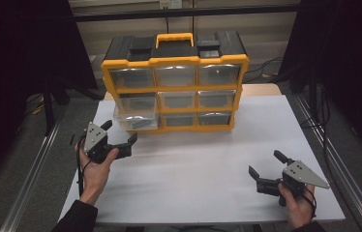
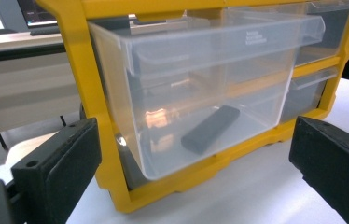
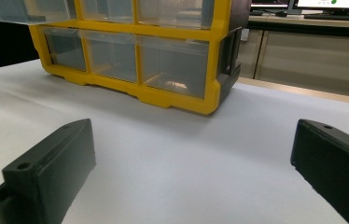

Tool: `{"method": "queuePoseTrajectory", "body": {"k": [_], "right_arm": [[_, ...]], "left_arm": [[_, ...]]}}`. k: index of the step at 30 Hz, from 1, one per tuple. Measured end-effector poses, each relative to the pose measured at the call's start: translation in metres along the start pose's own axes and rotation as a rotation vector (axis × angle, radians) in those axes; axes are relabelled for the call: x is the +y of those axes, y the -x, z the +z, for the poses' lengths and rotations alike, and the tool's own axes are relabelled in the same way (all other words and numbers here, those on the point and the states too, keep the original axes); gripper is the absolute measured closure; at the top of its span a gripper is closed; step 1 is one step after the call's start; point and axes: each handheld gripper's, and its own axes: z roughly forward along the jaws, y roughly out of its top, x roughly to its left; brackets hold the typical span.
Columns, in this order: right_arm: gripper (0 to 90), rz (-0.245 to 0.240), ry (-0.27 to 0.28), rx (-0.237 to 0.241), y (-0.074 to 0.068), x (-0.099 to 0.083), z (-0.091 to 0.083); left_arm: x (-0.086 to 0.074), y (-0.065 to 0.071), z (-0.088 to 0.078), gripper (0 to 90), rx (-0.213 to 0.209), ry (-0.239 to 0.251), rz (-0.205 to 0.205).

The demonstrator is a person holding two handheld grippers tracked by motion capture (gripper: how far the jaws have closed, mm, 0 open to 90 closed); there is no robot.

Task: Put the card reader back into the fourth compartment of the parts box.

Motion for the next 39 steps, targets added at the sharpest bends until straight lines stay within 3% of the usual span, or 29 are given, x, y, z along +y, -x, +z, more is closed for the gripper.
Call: {"method": "queuePoseTrajectory", "body": {"k": [4,8,10,15,19,31,34,39], "right_arm": [[0.0,0.001,0.000,-0.002,0.000,0.000,0.000],[0.0,0.001,0.001,0.000,0.000,0.000,0.000],[0.0,0.000,0.000,0.002,0.000,0.000,0.000],[0.0,0.003,0.002,-0.001,0.000,0.000,0.000],[0.0,0.005,0.003,-0.006,0.000,0.001,0.000],[0.0,0.014,0.000,-0.015,0.001,0.000,0.002],[0.0,0.012,0.002,-0.016,0.000,0.001,0.002],[0.0,0.014,-0.002,-0.018,0.001,0.001,0.001]], "left_arm": [[-0.010,0.002,-0.002,2.3,-0.015,-0.007,-0.004],[-0.024,0.003,-0.001,2.4,-0.015,-0.015,-0.077],[-0.029,0.003,-0.003,2.5,-0.006,-0.013,-0.086],[-0.037,0.005,-0.009,2.5,0.002,-0.014,-0.078],[-0.043,0.007,-0.016,2.5,0.014,0.003,-0.098],[-0.052,0.011,-0.040,2.6,-0.003,0.002,-0.103],[-0.056,0.012,-0.046,2.7,-0.001,0.009,-0.126],[-0.057,0.015,-0.057,2.9,-0.001,0.009,-0.112]]}}
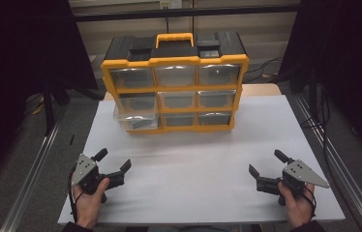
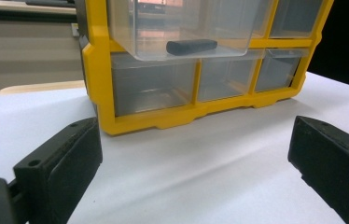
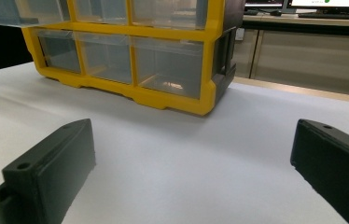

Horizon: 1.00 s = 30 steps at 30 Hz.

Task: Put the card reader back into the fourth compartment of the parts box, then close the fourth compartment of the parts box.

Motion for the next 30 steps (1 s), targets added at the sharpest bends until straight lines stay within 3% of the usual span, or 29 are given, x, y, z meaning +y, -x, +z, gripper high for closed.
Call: {"method": "queuePoseTrajectory", "body": {"k": [6,10,13,22,26,30], "right_arm": [[0.0,-0.004,0.004,0.003,-0.001,0.000,-0.001],[0.0,-0.005,0.004,0.005,0.000,0.000,-0.001],[0.0,-0.001,0.003,0.004,0.000,0.000,-0.001],[0.0,0.005,-0.001,0.001,0.000,0.000,0.001],[0.0,0.001,-0.002,0.004,0.000,0.000,0.002],[0.0,0.002,-0.001,0.003,0.000,0.000,0.000]], "left_arm": [[-0.001,0.008,-0.007,2.9,-0.013,0.004,0.018],[0.000,0.007,-0.006,2.9,0.000,0.003,0.030],[-0.001,0.005,-0.004,2.9,-0.022,-0.017,0.022],[0.001,0.004,0.001,2.9,-0.023,-0.046,0.041],[0.002,0.005,0.004,2.9,-0.044,-0.046,0.020],[0.005,0.008,0.005,3.1,-0.054,-0.045,0.033]]}}
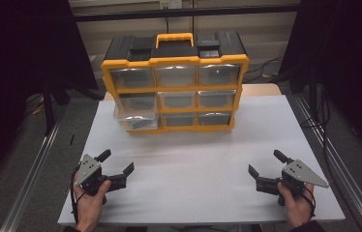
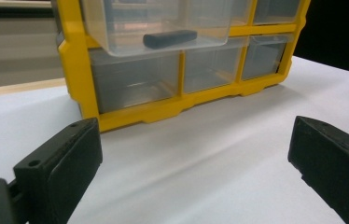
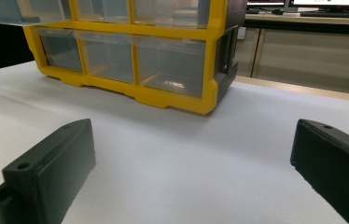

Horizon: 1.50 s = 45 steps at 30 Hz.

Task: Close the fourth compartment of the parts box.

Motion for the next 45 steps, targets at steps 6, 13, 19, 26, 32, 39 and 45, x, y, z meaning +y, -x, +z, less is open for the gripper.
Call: {"method": "queuePoseTrajectory", "body": {"k": [6,13,19,26,32,39,45], "right_arm": [[0.0,-0.007,0.001,0.007,0.000,0.000,-0.001],[0.0,-0.009,0.005,0.006,0.000,0.000,-0.002],[0.0,-0.009,0.005,0.007,0.000,0.000,-0.001],[0.0,-0.011,0.006,0.006,0.000,0.000,-0.001],[0.0,-0.010,0.005,0.006,0.000,0.000,-0.001],[0.0,-0.008,0.002,0.003,0.000,0.000,-0.001],[0.0,-0.011,-0.001,0.006,0.000,0.000,-0.001]], "left_arm": [[0.004,0.005,0.005,4.2,-0.062,-0.014,0.024],[0.009,0.010,0.011,5.3,-0.112,-0.016,0.045],[0.016,0.012,0.016,5.9,-0.147,0.000,0.055],[0.027,0.017,0.020,5.2,-0.176,0.031,0.068],[0.030,0.023,0.028,3.1,-0.175,0.041,0.103],[0.035,0.029,0.042,2.3,-0.201,0.035,0.117],[0.035,0.032,0.049,6.9,-0.199,0.041,0.120]]}}
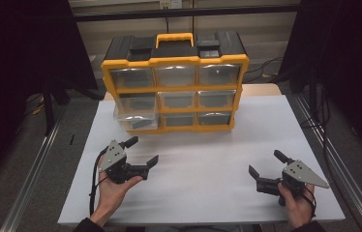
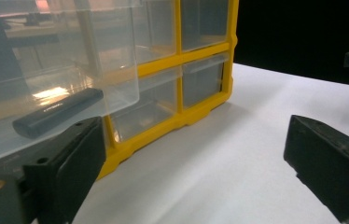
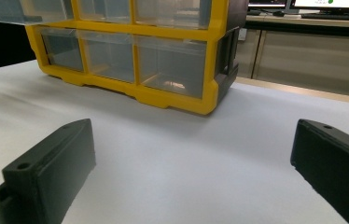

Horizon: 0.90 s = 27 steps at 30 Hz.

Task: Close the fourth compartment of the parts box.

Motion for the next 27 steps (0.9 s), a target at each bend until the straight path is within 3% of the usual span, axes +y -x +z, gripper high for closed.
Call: {"method": "queuePoseTrajectory", "body": {"k": [4,7,9,11,13,22,24,27], "right_arm": [[0.0,-0.004,0.001,0.001,0.000,0.000,0.001],[0.0,-0.004,-0.002,0.003,-0.001,0.000,0.001],[0.0,-0.003,-0.004,0.006,-0.001,0.000,0.001],[0.0,-0.002,-0.002,0.002,0.000,0.000,0.001],[0.0,-0.003,-0.003,0.005,-0.001,0.000,0.001],[0.0,-0.004,-0.005,0.015,-0.002,0.000,0.001],[0.0,-0.004,-0.003,0.014,-0.002,0.000,0.001],[0.0,-0.005,-0.004,0.014,-0.002,0.000,0.001]], "left_arm": [[0.003,-0.003,0.004,14.6,0.004,0.021,-0.028],[0.000,-0.006,0.005,17.0,0.010,-0.003,-0.019],[-0.003,-0.007,0.003,19.3,0.014,0.003,-0.035],[-0.004,-0.009,0.002,25.7,0.017,0.000,-0.042],[-0.003,-0.012,0.000,29.8,0.019,0.022,-0.054],[-0.001,-0.013,-0.002,49.6,-0.031,0.059,-0.082],[0.000,-0.014,-0.003,56.2,-0.036,0.062,-0.066],[0.001,-0.014,-0.003,61.6,-0.055,0.077,-0.088]]}}
